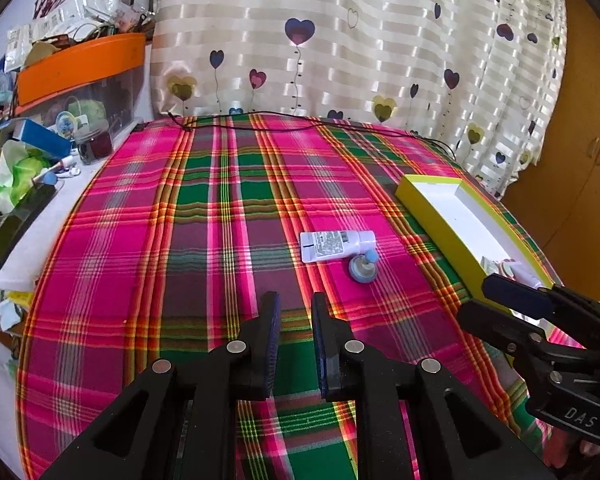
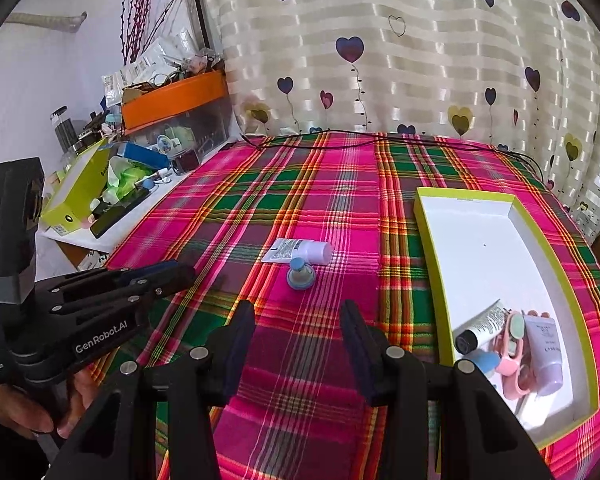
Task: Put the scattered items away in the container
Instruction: 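Move both tools toward the white tube and blue cap on the bed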
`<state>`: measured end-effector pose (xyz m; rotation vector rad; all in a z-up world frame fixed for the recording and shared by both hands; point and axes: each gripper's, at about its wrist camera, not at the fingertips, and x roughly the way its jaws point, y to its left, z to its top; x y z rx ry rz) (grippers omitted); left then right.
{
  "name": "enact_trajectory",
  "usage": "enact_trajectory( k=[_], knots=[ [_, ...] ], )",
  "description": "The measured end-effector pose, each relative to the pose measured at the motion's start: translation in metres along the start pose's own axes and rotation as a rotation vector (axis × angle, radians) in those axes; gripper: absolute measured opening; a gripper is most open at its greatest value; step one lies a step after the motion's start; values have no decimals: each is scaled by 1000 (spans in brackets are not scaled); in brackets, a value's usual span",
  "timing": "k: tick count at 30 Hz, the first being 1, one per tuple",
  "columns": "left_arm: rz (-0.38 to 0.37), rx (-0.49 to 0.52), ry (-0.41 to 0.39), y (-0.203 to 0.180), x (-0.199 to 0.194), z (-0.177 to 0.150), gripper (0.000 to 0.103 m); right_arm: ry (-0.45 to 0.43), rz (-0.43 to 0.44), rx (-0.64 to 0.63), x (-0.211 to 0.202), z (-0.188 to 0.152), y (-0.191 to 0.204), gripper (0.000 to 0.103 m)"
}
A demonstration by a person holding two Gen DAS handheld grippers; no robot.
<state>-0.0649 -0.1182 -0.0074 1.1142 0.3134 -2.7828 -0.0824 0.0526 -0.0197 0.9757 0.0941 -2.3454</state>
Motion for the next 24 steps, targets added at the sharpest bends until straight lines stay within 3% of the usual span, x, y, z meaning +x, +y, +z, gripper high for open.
enact_trajectory(
  k=[24],
  knots=[
    [-37,27,47,10,30,15,16,71,1,0,51,17,-4,45]
  ],
)
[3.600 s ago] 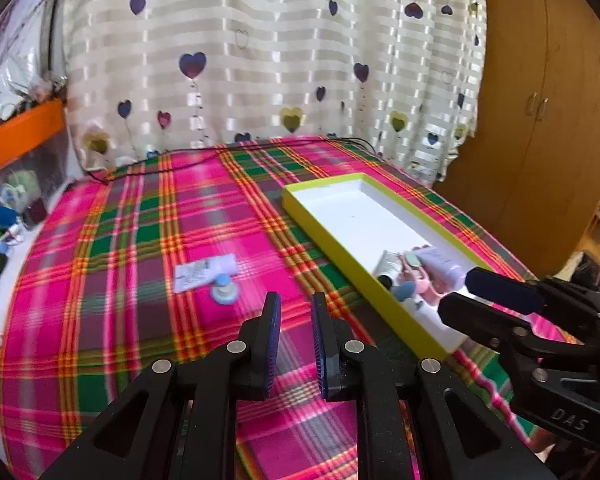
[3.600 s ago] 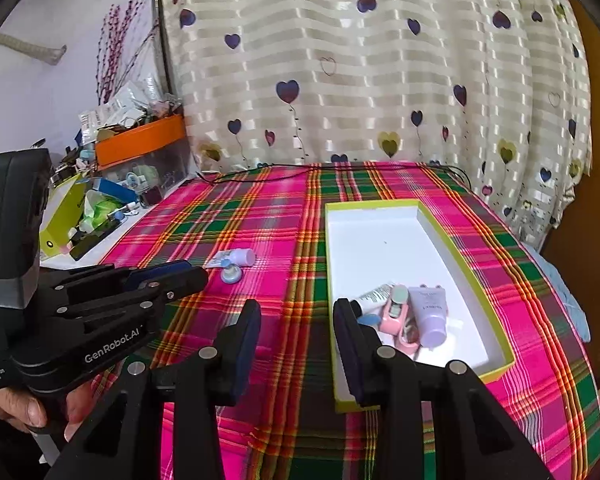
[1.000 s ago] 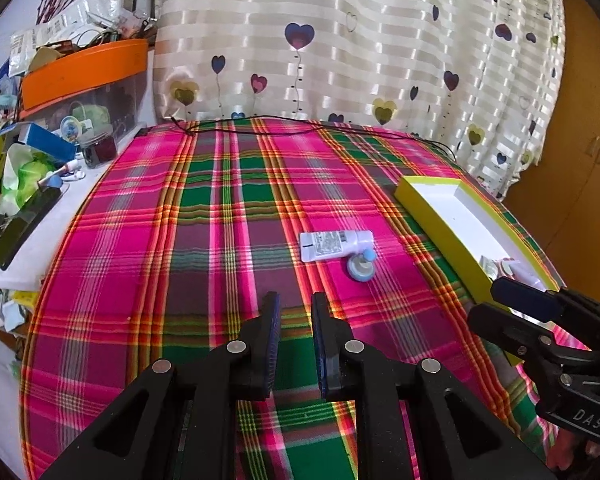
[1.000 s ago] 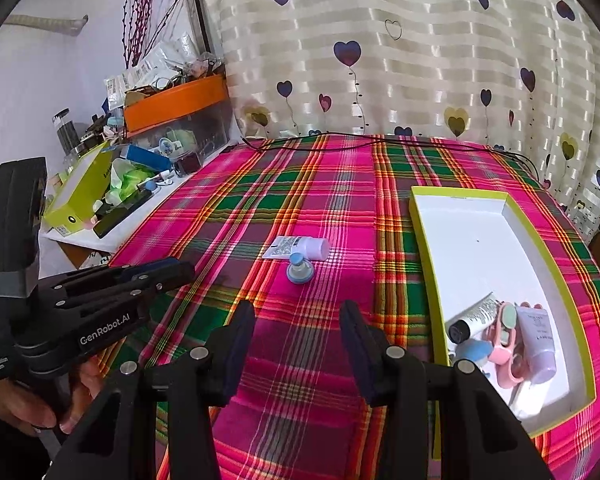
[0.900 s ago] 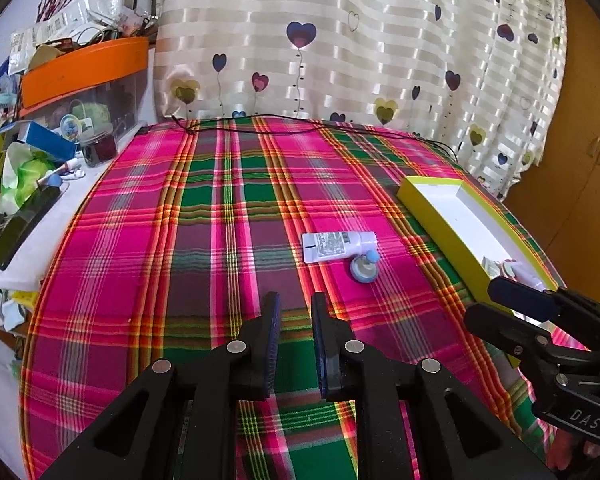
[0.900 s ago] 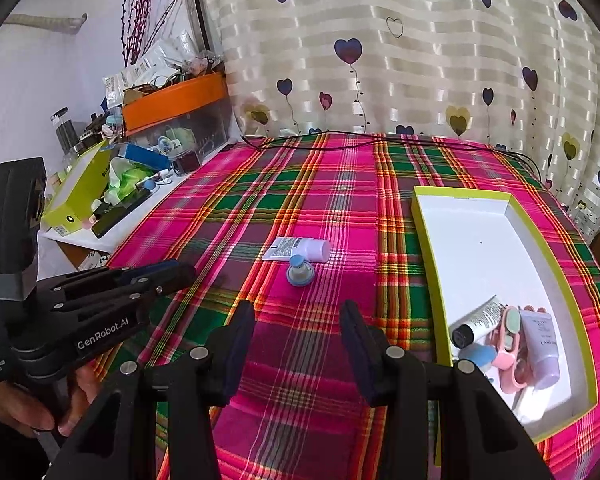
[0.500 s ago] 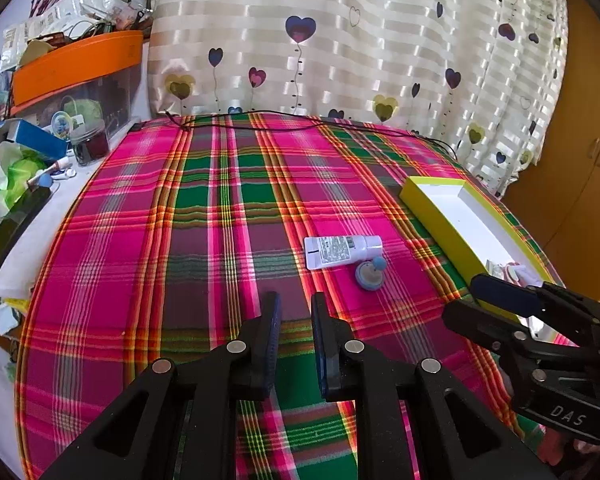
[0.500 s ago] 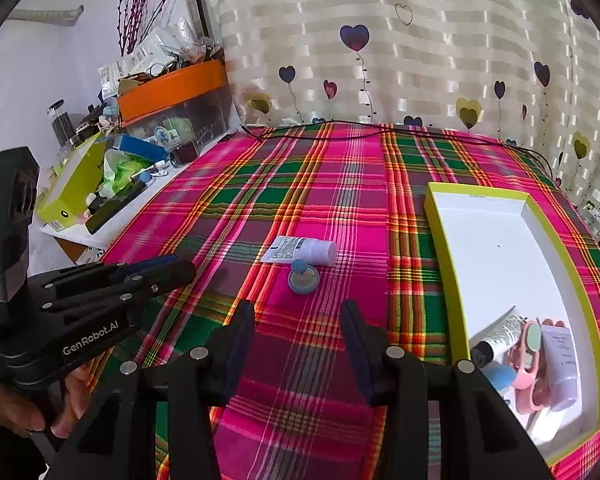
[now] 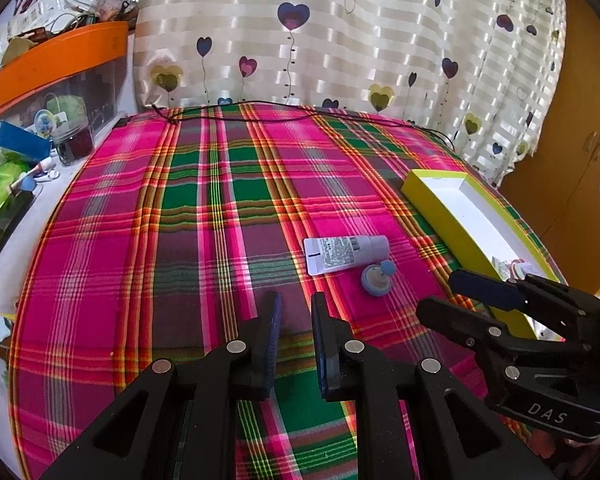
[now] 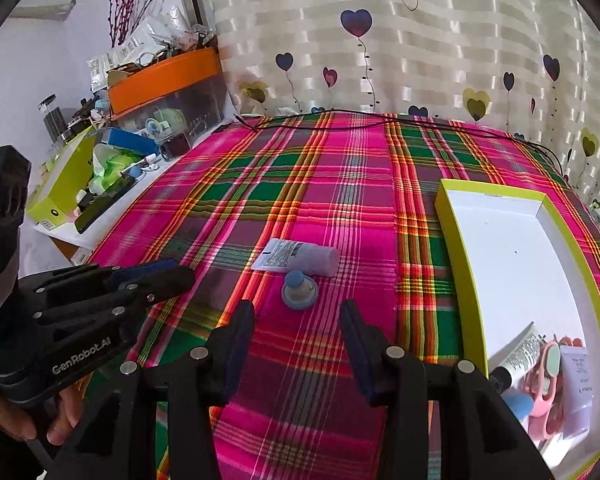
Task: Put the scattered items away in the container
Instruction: 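Move both tools toward the white tube and blue cap on the bed, then grasp the blue round cap with the right tool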
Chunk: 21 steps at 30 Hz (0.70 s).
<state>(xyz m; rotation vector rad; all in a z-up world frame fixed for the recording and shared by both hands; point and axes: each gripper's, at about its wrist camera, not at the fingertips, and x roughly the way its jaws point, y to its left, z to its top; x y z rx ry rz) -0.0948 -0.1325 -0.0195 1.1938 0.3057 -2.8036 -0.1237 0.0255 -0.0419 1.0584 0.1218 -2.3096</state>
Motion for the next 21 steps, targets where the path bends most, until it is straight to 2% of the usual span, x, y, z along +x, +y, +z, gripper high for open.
enact_trajectory(
  k=[21],
  knots=[
    [-5,7,16,8,17,7,16,73,-9,14,47,15,-8,45]
  ],
)
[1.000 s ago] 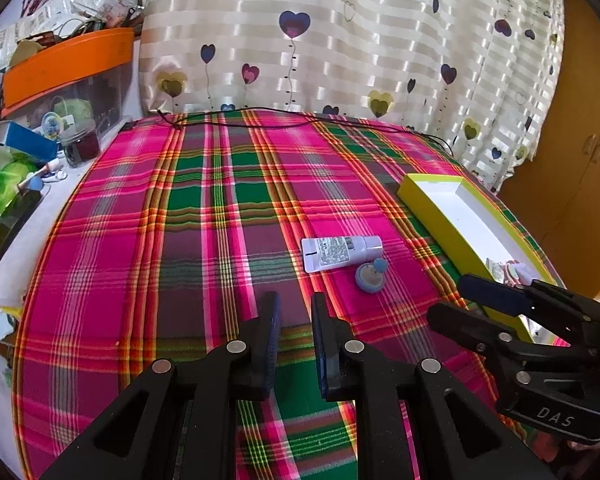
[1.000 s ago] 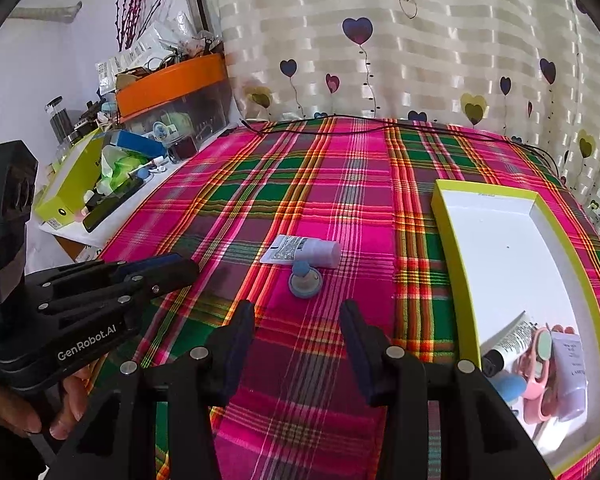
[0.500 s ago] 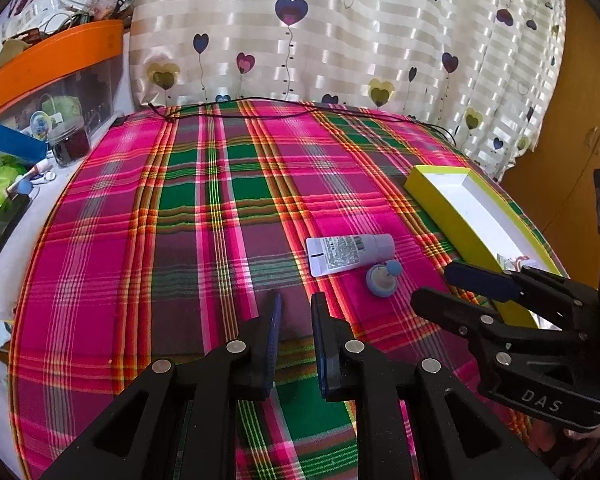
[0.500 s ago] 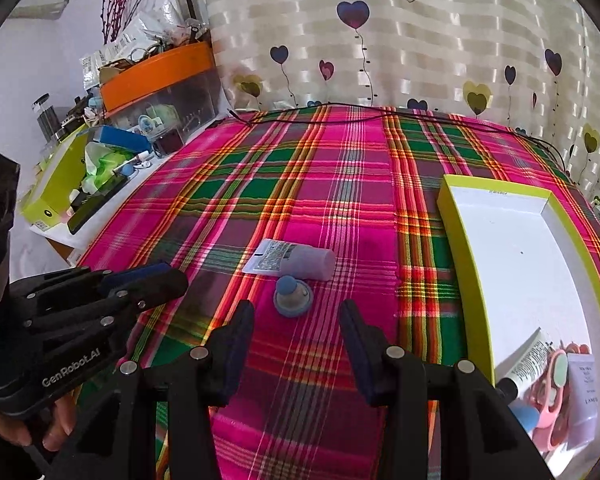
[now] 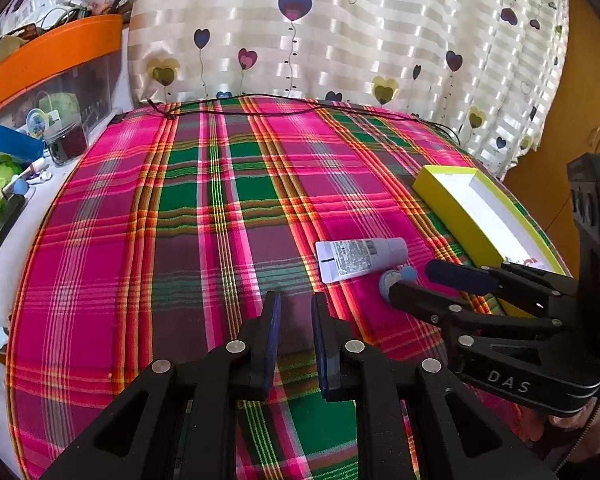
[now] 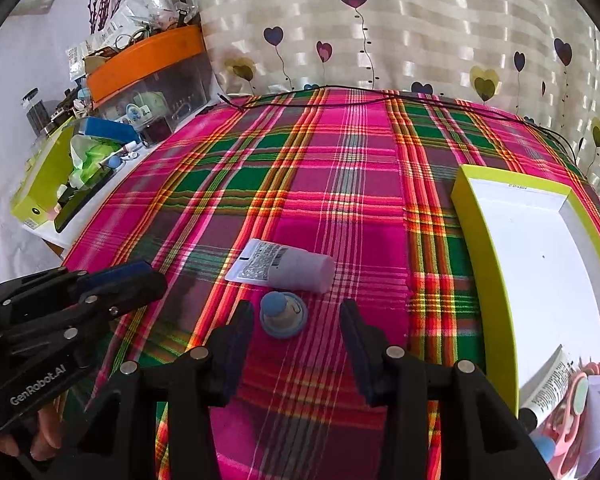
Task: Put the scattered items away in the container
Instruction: 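Grasp the blue round cap with the right tool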
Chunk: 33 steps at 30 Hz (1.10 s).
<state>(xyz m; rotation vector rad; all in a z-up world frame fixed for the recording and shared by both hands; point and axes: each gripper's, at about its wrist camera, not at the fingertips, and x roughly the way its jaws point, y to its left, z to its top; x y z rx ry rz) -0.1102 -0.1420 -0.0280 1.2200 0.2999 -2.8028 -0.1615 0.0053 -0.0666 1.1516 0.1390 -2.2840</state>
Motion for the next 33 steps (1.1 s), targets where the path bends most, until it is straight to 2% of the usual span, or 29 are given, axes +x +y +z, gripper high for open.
enact_trajectory(
  k=[8,13,21,23,33],
  knots=[
    [-13,8,-7,0,2,4,16,15,4,-18,10,2,4,44],
    [-28,18,-12,-1,3,7,16,14,7,-26,10,2,4,27],
    [-77,29,-20,-5,6,14,17,-7,7,-12,3,0,0,27],
    [-88,32,-17,-7,7,15,21,-23,-7,-4,-1,1,-2,27],
    [-148,47,19,-13,13,9,21,-76,-122,74,-6,13,-25,27]
  ],
)
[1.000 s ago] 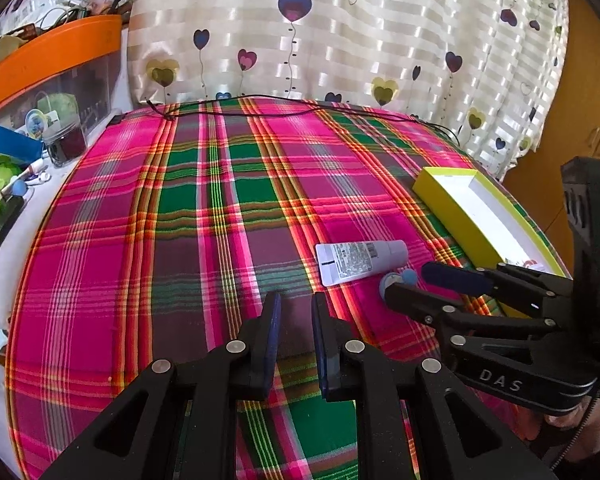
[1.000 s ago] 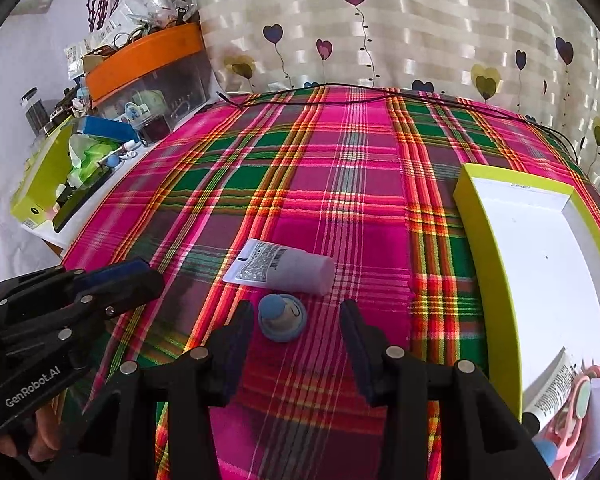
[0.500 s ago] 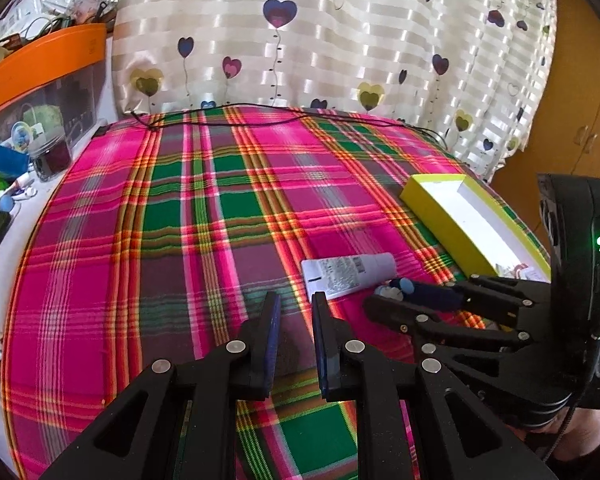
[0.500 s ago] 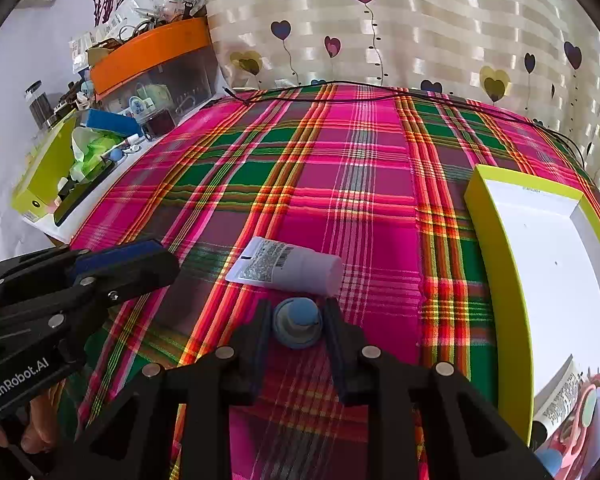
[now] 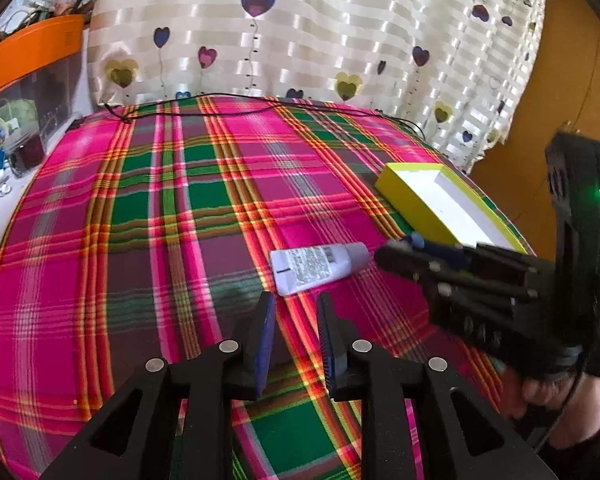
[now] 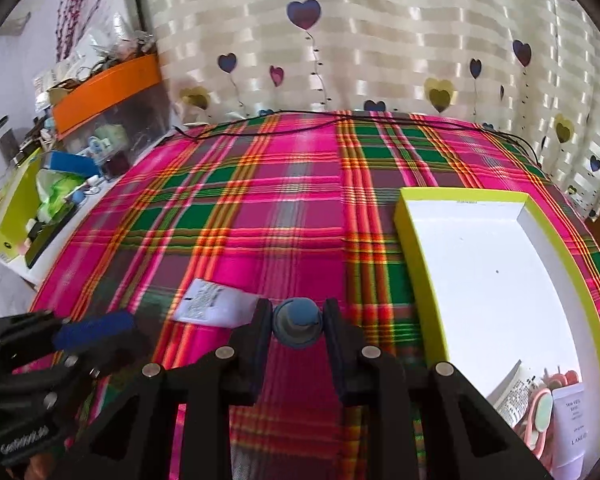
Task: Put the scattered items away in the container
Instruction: 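Grasp the blue round cap with the right tool, then grasp the white tube by its cap end with the left tool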
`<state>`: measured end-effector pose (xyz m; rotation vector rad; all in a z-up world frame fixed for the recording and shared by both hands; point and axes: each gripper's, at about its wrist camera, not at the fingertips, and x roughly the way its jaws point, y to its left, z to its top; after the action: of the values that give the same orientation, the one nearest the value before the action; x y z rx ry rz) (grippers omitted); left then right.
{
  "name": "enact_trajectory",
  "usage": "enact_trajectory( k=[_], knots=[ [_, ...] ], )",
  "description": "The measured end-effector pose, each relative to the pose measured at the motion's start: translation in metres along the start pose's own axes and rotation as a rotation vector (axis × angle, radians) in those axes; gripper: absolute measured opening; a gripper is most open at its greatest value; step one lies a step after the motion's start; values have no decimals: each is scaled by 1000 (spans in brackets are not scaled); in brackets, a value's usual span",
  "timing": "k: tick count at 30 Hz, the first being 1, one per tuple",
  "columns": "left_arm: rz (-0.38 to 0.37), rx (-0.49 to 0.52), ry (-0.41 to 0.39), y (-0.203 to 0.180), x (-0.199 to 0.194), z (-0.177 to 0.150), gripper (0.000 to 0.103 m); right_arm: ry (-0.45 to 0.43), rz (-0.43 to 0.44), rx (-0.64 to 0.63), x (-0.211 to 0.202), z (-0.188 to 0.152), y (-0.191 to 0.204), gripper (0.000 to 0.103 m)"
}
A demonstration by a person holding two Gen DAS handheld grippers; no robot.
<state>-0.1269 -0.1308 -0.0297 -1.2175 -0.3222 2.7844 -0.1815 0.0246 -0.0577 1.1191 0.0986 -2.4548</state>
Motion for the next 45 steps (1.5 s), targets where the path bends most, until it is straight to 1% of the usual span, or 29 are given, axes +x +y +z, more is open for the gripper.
enact_trajectory(
  k=[5,11,18,20,24,28,30,32,37,41,45],
  knots=[
    [-29,13,18,-6,7,-2,21,26,15,5,13,-1,-1,27],
    [-44,8,36,-6,14,-2,21,40,66,-21,15,-5,7,27],
    [-36,-30,38,4,17,-2,21,65,154,-97,15,-12,31,27],
    [-30,-54,30,9,16,-1,22,67,162,-108,15,-13,34,27],
    [-36,-100,8,18,11,1,22,49,145,-84,10,-13,29,27],
    [-32,-120,0,16,11,4,23,36,128,-56,5,-13,19,27],
    [-24,-134,1,14,13,6,25,33,125,-45,3,-13,15,27],
    [-20,-157,0,14,15,7,29,31,123,-37,2,-14,12,27],
    [-5,-214,-2,11,19,8,30,27,127,-23,0,-15,7,27],
    [15,-237,-13,5,21,9,31,19,129,-12,-2,-16,3,27],
    [39,-228,-16,-3,26,11,31,14,128,1,-4,-17,-1,27]
  ],
)
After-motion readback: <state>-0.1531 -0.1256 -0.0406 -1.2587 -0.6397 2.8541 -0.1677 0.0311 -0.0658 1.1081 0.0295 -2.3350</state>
